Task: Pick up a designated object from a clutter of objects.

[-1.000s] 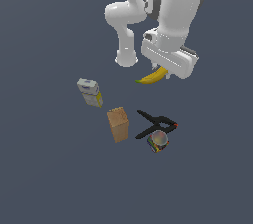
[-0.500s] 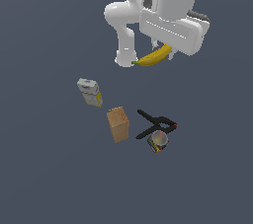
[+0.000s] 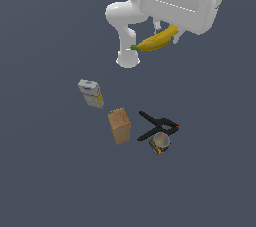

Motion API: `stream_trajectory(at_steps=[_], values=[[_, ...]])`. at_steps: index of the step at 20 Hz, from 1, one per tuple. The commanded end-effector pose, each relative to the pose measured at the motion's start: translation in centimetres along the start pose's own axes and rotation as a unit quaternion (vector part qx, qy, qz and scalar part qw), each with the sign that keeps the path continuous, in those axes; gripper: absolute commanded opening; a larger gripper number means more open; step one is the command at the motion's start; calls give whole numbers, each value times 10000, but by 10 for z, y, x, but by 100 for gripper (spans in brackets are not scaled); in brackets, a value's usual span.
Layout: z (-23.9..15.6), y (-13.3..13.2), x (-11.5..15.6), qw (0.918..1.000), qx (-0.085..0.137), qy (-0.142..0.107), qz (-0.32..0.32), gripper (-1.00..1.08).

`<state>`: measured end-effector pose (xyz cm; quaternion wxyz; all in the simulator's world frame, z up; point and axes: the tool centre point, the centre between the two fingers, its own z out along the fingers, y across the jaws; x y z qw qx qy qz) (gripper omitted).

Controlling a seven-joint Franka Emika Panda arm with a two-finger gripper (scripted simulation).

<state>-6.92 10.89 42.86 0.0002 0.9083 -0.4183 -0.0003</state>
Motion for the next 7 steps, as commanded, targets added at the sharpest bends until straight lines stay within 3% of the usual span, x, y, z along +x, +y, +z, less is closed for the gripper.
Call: stream_trajectory(at_steps=[1, 7], values=[[-9, 0, 2, 10000, 4, 2, -2, -100], [-15, -1, 4, 10000, 4, 1, -5, -100]])
